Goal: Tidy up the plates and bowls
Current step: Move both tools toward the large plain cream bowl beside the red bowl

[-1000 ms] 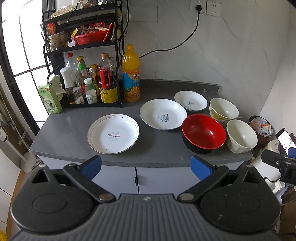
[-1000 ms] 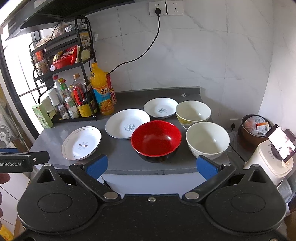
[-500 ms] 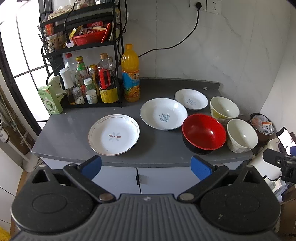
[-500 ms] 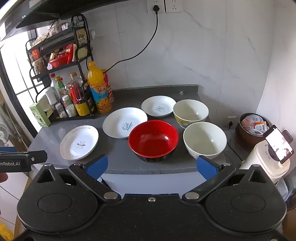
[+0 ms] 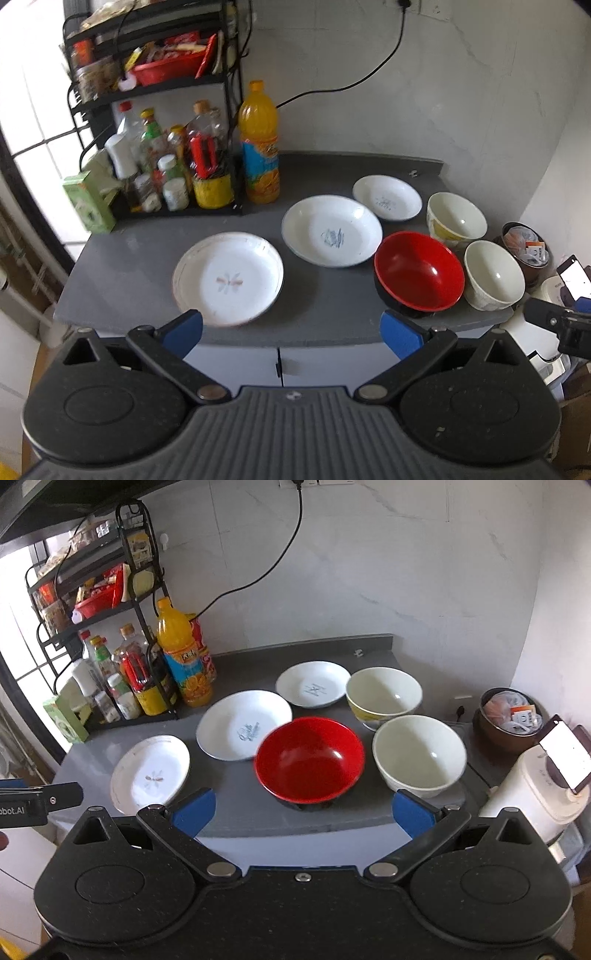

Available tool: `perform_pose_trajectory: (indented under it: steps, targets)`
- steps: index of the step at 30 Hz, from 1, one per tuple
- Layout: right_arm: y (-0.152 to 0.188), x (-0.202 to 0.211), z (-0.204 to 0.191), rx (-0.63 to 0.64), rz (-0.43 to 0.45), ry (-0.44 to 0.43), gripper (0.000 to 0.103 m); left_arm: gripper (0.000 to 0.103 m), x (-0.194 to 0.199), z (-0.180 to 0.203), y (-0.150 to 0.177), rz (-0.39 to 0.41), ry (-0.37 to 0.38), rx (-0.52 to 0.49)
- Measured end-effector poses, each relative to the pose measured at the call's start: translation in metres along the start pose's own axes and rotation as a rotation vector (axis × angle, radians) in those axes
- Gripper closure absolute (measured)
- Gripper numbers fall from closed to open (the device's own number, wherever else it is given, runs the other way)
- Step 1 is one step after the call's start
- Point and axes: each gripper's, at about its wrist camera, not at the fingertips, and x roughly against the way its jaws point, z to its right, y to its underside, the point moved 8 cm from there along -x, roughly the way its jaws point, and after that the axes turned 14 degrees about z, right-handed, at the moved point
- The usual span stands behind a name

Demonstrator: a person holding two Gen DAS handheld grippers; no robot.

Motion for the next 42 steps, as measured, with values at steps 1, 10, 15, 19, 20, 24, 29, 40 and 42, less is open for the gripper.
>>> perform_pose_trajectory:
  steps: [1,10,15,19,20,24,29,40,42]
  targets:
    - [-0.002,-0.003,-0.003,-0.006,0.001,0.007,0.0,0.001,-0.005,-0.001,-0.004,0.004,0.01,-0.01]
    - [-0.019,-0.034,-0.019,-0.061,0.019,0.078,0.0,0.001,-0.051,-0.02,-0.031,0.007,0.082,-0.06]
    - [-0.022,-0.051,-0.024,-0.087,0.016,0.109,0.0,0.002,-0.079,-0.029,-0.041,-0.004,0.113,-0.068]
    - [-0.022,-0.058,-0.022,-0.121,0.013,0.131,0.0,0.003,-0.1,-0.032,-0.047,-0.032,0.133,-0.066]
    - [-0.023,-0.06,-0.021,-0.125,0.017,0.136,0.0,0.003,-0.104,-0.03,-0.05,-0.033,0.146,-0.067]
    - [-0.025,-0.069,-0.013,-0.145,0.021,0.157,0.0,0.003,-0.118,-0.02,-0.055,-0.034,0.176,-0.101]
    - [-0.029,-0.08,0.003,-0.153,0.035,0.185,0.0,0.003,-0.132,0.002,-0.063,-0.026,0.209,-0.125]
    - [-0.029,-0.106,0.075,-0.201,0.045,0.194,0.006,0.011,-0.166,0.084,-0.07,-0.019,0.263,-0.152]
    - [-0.026,-0.112,0.09,-0.211,0.031,0.2,0.013,0.015,-0.173,0.102,-0.072,-0.018,0.28,-0.159]
